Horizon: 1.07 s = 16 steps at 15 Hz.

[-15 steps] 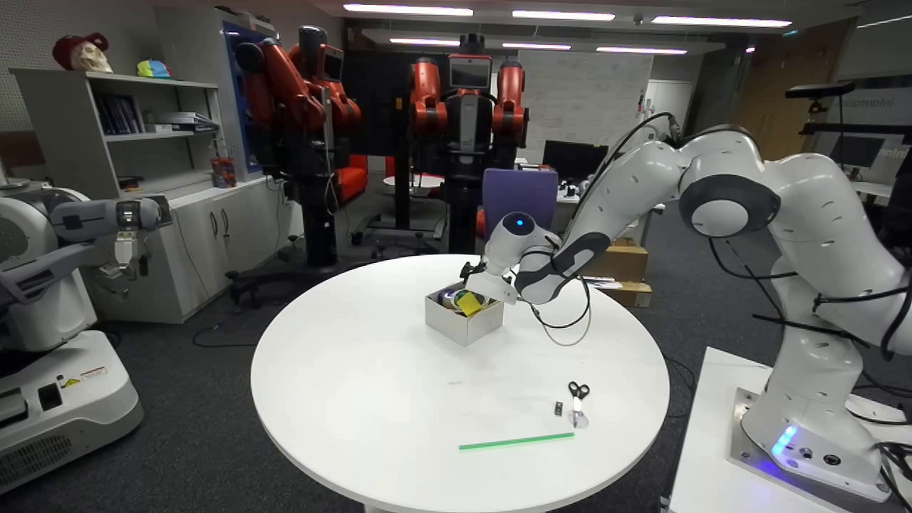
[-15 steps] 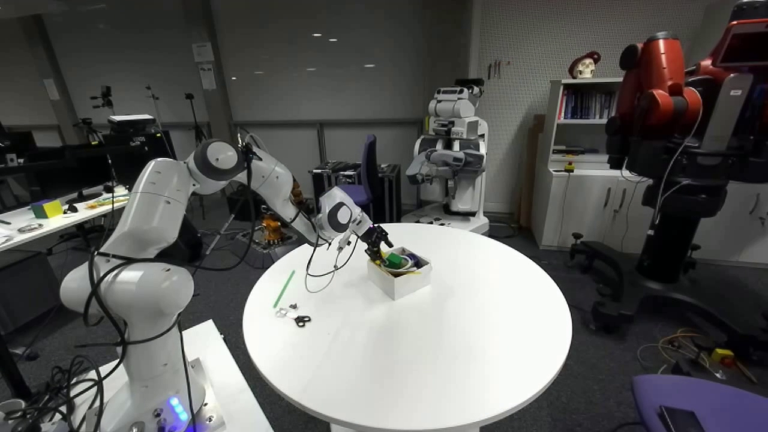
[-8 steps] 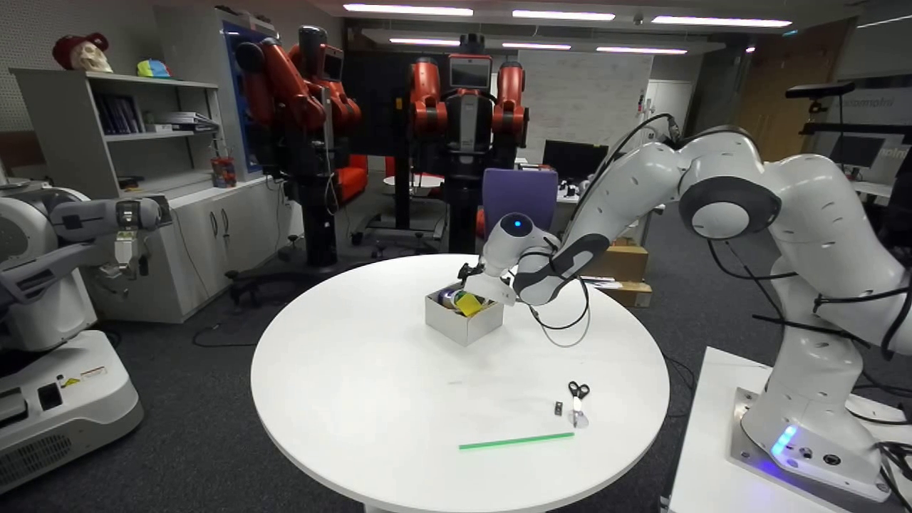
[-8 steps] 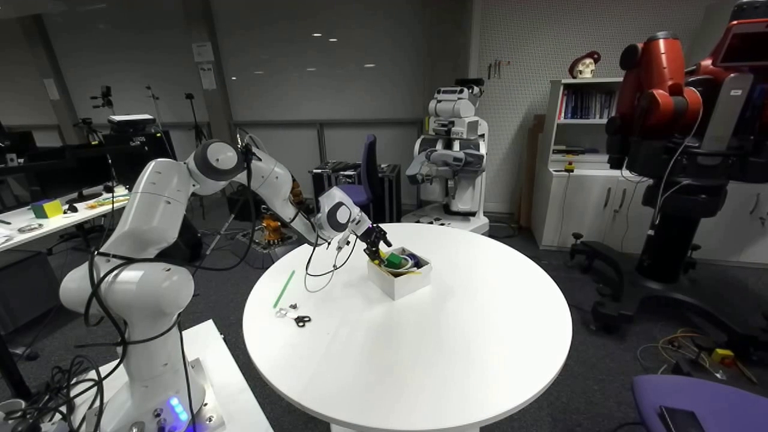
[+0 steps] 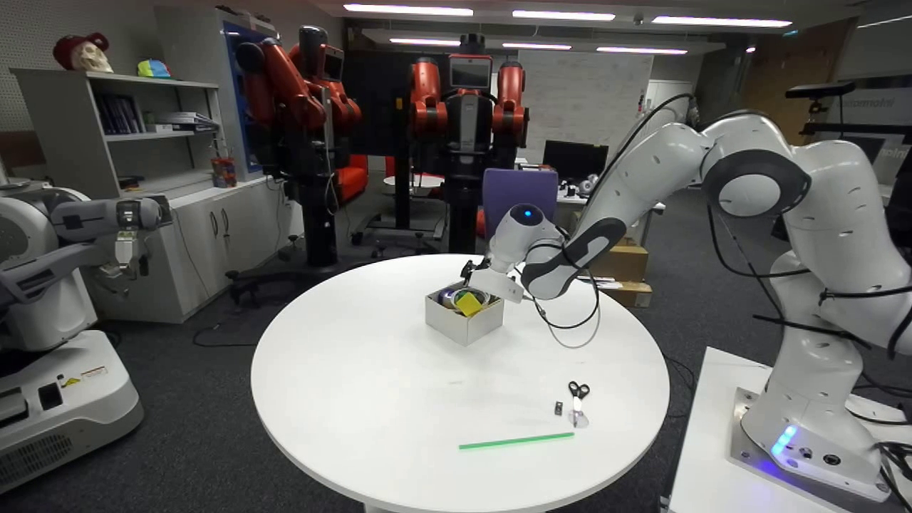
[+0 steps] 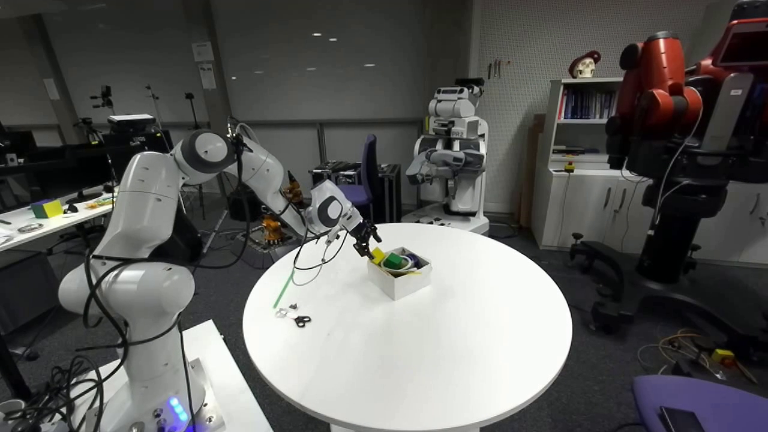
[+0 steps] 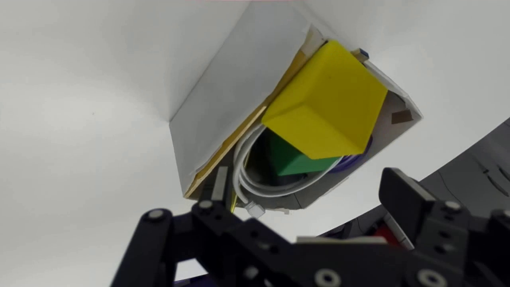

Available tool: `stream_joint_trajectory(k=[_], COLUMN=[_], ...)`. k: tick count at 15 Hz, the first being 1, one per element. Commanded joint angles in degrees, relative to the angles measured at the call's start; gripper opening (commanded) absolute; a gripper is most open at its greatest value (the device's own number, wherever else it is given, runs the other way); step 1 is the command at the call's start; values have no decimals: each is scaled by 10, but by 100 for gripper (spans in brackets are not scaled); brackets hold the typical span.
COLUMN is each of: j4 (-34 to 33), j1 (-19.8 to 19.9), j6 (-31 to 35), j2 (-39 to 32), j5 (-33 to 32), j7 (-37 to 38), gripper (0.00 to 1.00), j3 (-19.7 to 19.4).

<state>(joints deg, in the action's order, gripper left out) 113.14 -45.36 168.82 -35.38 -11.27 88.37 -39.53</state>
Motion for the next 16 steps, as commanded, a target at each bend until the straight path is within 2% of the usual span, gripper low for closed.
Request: stream_joint_trajectory(k=[1,2,3,5,7,10,13,15,16], j4=[98,116,141,183,234,298,334,340,345], j1=[-31,-29,-6,8,38,131,229,272,289], j6=[6,2,-3,-11,-24,-69,-149,-213,-243], j2=[109,132,165,208,257,321,348,345,349], j5=[-23,-28,-25,-25,-24,14,111,169,176], j7=[-25,-41,-79,-114,-153,-240,-342,-405,-418], gripper=[100,100,100,100,100,100,100,100,100], j3=[-16,-5,36,71,120,232,342,379,389])
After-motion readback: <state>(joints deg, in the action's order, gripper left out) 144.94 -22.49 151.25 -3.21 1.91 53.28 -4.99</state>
